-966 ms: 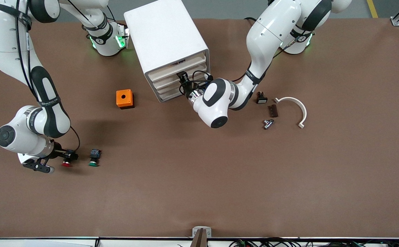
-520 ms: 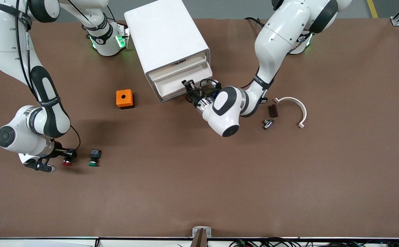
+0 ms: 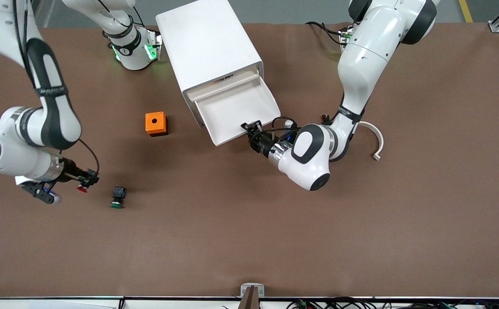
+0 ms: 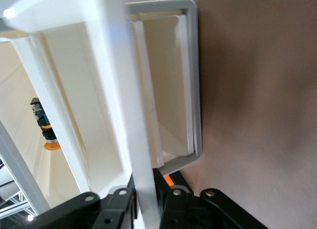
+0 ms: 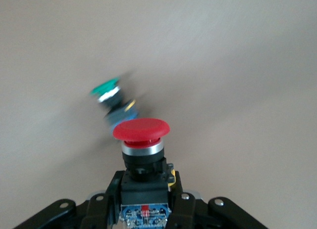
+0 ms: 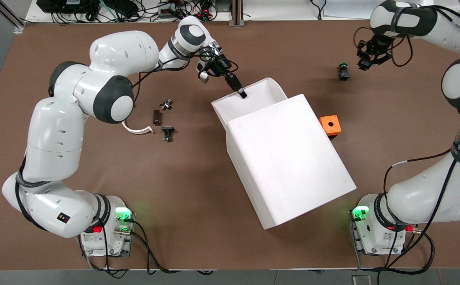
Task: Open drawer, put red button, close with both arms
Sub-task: 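Carry the red button over the drawer while the left gripper withdraws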
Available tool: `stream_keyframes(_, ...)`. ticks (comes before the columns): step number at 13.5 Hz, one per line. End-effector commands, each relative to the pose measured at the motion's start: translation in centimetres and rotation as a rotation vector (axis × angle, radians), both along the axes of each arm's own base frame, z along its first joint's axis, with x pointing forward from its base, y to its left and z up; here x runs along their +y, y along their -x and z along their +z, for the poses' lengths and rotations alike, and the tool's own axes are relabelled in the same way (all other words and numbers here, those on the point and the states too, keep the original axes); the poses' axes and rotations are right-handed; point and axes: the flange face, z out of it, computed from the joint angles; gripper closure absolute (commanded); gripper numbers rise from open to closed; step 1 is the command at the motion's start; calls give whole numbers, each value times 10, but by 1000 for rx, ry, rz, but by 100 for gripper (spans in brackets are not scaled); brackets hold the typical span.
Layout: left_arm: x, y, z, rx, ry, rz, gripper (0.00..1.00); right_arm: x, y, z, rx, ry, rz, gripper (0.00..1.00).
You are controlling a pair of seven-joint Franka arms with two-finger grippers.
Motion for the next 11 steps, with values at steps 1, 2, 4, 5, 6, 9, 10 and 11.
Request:
stream_keyframes(1,31,-26,9,-75,21,0,1,114,36,38,12,-12,-137,100)
stream_keyframes(2,37,-30,10,-77,21,8,1,150,43,49,9,-31,-180,100)
stream_keyframes(4,48,-39,15,-86,23,26,1,223,60,64,5,-45,-239,100)
stream_keyframes(5,62,-49,21,-103,27,46,1,253,69,71,1,-47,-269,100)
stream_keyframes(6,78,-60,24,-122,35,64,1,279,78,79,-4,-51,-289,100)
stream_keyframes(9,124,-86,48,-233,26,72,1,331,94,105,-9,-65,-351,100)
stream_keyframes(10,135,-94,65,-313,-22,24,1,356,108,108,-10,-68,-366,100)
stream_keyframes(11,142,-98,72,-386,-67,-47,1,374,121,107,-10,-65,-366,100)
